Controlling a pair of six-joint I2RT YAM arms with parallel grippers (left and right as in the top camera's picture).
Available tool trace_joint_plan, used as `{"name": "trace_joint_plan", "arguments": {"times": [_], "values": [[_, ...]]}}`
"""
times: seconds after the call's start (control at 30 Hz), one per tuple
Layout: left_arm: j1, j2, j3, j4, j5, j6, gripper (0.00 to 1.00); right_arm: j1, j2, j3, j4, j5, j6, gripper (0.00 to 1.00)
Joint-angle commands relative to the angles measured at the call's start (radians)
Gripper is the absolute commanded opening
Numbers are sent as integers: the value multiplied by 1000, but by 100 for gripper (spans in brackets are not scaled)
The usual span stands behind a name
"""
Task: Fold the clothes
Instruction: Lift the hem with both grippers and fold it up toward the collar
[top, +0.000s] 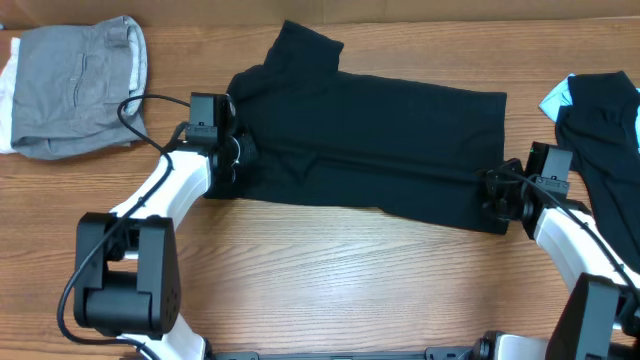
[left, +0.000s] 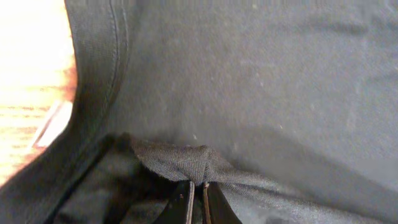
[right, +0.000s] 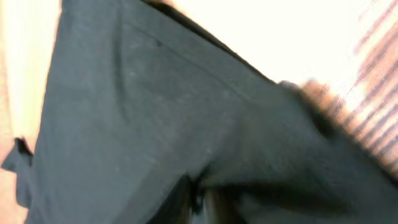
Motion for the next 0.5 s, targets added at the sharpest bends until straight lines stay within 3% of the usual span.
{"name": "trace_joint_plan", "arguments": {"times": [0.0,0.03,0.1,0.13,0.33,0.43,0.47], "values": [[0,27,18,38,-74,14,22,-2,10,16,23,27,-92,55],[0,27,18,55,-79,22,34,-2,10,17,30,26,-119,76],[0,26,24,90,-81,54,62,-2,10,28,30,22,-156,98],[1,24,42,92,-82,76,76,-2,8,51,8,14,-178,100],[9,16,245,-76,-91,129,100,-29,6,304,-291,15,-243,100],[8,16,387,-144,-95,191,100,-29,6,467,-415,15,-333,100],[8,16,425,-152,-90,208,95,-29,6,509,-440,15,-356,100]]}}
